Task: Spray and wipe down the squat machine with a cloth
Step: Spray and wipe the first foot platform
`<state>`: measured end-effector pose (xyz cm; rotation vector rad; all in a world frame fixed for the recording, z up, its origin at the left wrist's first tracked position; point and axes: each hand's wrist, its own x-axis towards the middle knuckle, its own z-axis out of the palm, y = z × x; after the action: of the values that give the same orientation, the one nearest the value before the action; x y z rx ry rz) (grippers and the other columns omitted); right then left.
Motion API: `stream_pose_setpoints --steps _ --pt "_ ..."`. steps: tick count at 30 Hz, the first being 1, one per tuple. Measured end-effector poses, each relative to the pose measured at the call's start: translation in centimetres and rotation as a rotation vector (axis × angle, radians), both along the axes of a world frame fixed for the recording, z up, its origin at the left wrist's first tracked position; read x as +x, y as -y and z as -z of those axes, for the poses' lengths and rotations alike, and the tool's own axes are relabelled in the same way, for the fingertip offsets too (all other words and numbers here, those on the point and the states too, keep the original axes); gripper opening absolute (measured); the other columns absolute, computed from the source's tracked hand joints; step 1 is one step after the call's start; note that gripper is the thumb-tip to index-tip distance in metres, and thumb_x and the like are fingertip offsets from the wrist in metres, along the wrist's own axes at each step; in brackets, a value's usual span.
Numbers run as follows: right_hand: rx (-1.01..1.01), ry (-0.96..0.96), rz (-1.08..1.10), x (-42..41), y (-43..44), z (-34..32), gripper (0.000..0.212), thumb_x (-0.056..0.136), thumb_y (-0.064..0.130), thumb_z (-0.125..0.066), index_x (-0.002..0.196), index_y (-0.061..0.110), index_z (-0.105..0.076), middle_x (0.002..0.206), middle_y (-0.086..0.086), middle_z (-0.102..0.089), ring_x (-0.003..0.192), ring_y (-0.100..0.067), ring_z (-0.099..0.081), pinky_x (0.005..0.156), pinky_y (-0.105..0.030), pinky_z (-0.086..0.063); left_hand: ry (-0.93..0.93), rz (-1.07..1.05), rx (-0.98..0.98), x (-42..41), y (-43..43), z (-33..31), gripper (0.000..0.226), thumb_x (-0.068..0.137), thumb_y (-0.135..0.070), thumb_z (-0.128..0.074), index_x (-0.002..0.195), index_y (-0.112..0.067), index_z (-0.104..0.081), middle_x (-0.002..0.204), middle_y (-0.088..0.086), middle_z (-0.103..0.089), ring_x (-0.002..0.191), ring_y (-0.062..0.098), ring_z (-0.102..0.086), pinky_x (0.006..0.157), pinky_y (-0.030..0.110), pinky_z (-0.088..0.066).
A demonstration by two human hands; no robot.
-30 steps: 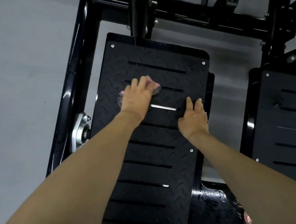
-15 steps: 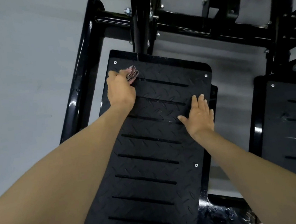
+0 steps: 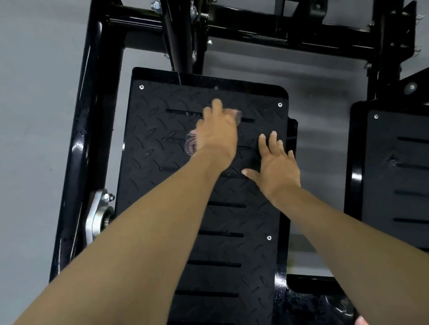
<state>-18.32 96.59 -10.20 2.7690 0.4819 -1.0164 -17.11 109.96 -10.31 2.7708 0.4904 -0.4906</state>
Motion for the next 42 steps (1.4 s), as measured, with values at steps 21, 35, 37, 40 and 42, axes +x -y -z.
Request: stream_pose_setpoints --steps 21,35,37,40,42 --pt "0.018 -0.009 0.19 0.1 -4.5 -0.4 0.075 0.099 0.051 -0.033 0.151 0.021 0.011 0.153 -0.033 0.003 0.142 -0.047 -0.008 0.118 -0.053 -0.011 -0.024 0.268 0.189 -3.9 -11.6 0.5 0.071 0.078 0.007 -0.058 0.142 -0.013 -0.033 0.134 0.012 -0.029 0.115 0.032 -0.037 0.092 0.04 -0.042" --pt "0.248 -0.067 -0.189 -2.0 -9.3 -0.6 0.061 0.103 0.037 -0.029 0.152 0.022 0.004 0.158 -0.003 0.02 0.146 -0.03 0.011 0.118 -0.055 -0.008 0.13 -0.152 0.025 0.3 -17.7 0.5 0.061 0.085 0.008 -0.047 0.142 -0.013 -0.042 0.137 0.011 -0.038 0.116 0.034 -0.037 0.095 0.041 -0.043" --pt "0.187 -0.08 -0.149 -2.7 -10.8 -0.4 0.06 0.103 0.037 -0.027 0.153 0.019 0.001 0.159 -0.007 0.014 0.146 -0.035 0.009 0.117 -0.057 -0.009 0.01 -0.013 0.097 0.5 -18.2 0.9 0.066 0.084 0.006 -0.048 0.146 -0.015 -0.033 0.147 0.006 -0.03 0.118 0.035 -0.034 0.094 0.041 -0.043" --pt "0.119 -0.081 -0.104 -2.9 -12.1 -0.3 0.059 0.103 0.036 -0.028 0.153 0.016 -0.002 0.159 -0.01 0.01 0.145 -0.039 0.007 0.115 -0.059 -0.006 0.021 0.034 0.143 0.0 -19.2 1.6 0.069 0.086 0.005 -0.047 0.148 -0.016 -0.027 0.15 0.0 -0.027 0.116 0.034 -0.035 0.091 0.04 -0.043" --pt "0.093 -0.075 -0.125 -2.5 -12.1 -0.4 0.06 0.103 0.038 -0.029 0.153 0.018 -0.003 0.16 -0.009 0.009 0.146 -0.038 0.004 0.114 -0.06 -0.005 0.065 0.015 0.117 -0.4 -19.6 2.0 0.067 0.085 0.005 -0.046 0.147 -0.016 -0.031 0.149 -0.001 -0.033 0.114 0.034 -0.036 0.092 0.038 -0.043"
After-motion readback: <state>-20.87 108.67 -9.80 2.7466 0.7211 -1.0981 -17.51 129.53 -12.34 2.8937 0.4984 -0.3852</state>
